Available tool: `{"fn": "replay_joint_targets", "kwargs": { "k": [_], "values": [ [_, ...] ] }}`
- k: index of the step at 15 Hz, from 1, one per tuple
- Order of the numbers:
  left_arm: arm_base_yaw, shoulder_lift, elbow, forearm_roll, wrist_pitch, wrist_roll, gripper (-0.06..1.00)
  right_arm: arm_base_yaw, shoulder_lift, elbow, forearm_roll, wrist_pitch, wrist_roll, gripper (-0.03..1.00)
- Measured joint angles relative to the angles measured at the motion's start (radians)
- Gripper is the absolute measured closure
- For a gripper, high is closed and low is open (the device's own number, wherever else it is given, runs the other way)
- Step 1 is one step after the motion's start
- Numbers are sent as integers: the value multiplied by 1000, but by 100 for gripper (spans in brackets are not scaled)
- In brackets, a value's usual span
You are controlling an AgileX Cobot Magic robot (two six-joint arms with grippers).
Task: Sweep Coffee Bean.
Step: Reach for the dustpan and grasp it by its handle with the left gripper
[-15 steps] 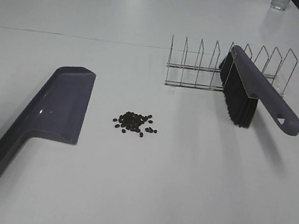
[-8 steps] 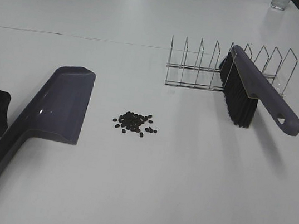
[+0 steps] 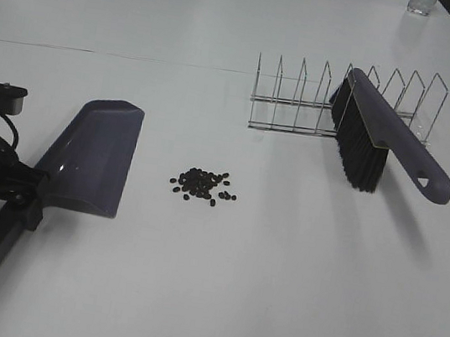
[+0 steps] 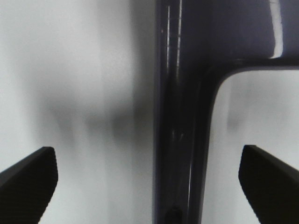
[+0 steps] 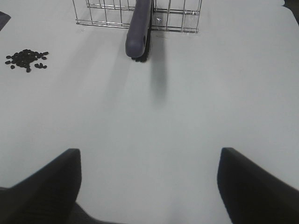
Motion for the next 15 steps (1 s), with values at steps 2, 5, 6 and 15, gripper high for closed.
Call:
{"fn": "replay_joint_targets", "kwargs": {
  "k": [2,5,6,15],
  "values": [
    [0,10,-4,0,-13,-6,-3,0,0,0,0,0,0,27],
    [0,47,-4,-1,-24,-10,-3,0,0,0,0,0,0,27],
    [0,58,-4,-2,-26,-10,-3,0,0,0,0,0,0,27],
    [-6,132,-61,-1,-91,-11,15,0,0,0,0,0,0,27]
  ]
}}
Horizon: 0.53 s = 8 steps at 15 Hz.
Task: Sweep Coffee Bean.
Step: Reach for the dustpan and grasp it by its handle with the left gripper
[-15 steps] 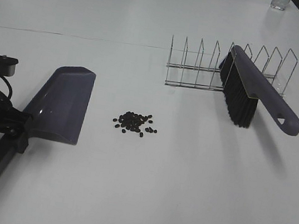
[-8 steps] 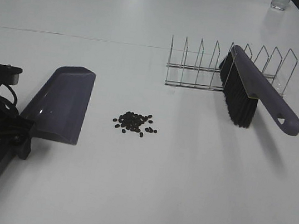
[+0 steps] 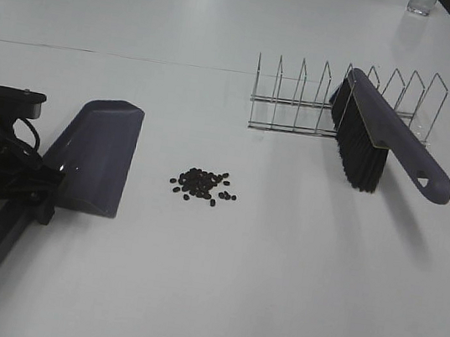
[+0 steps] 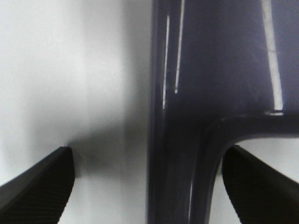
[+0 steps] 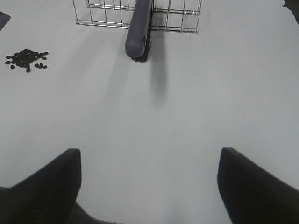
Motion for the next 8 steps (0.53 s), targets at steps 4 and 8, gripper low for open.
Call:
{"fn": "replay_joint_targets", "kwargs": {
  "k": [4,8],
  "values": [
    [-1,17,-11,8,-13,0,23,0,0,0,0,0,0,27],
    [-3,17,-11,11,-25,0,45,0,0,0,0,0,0,27]
  ]
}}
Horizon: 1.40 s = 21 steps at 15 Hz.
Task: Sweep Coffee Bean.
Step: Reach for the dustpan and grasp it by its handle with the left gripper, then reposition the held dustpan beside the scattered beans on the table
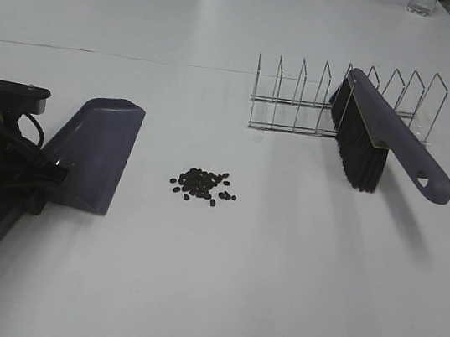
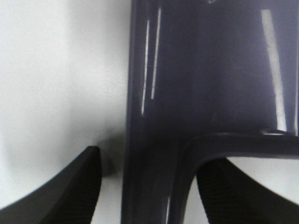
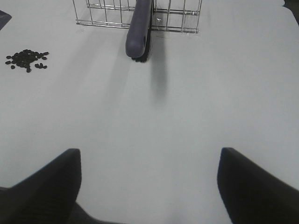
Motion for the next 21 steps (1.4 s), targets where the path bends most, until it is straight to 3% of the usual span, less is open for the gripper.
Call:
{"fn": "replay_joint_targets", "kwargs": {
  "k": [8,21],
  "values": [
    [0,1,-1,-7,2,0,58,0,0,0,0,0,0,27],
    [0,1,-4,-14,31,0,58,0,0,0,-1,0,0,27]
  ]
}}
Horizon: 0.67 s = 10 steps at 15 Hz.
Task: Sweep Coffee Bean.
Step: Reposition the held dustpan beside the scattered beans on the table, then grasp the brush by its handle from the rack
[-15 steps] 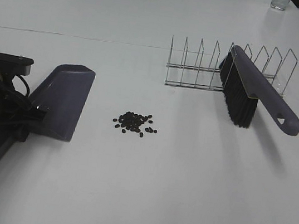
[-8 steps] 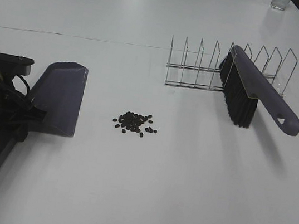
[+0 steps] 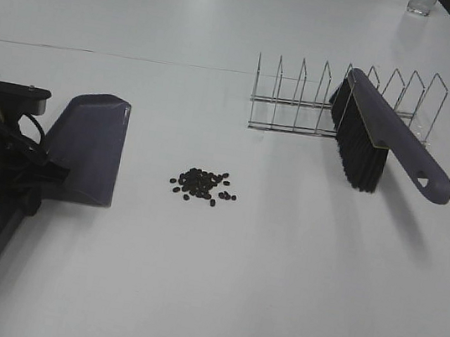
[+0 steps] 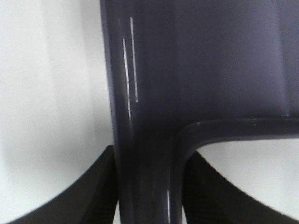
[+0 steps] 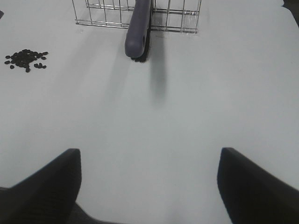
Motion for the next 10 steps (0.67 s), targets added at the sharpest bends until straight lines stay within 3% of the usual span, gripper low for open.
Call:
{"fn": "replay_joint_targets", "kwargs": {
  "k": [4,7,10],
  "values": [
    [0,-11,-1,-20,42,0,59,0,28,-41,-8,0,-1,26],
    [0,-25,5,-22,71,0,59,0,205,-145,-7,16,0,16],
    [0,-27,6,-22,92,0,59,0,471,-277,-7,-18,-18,15]
  ]
}}
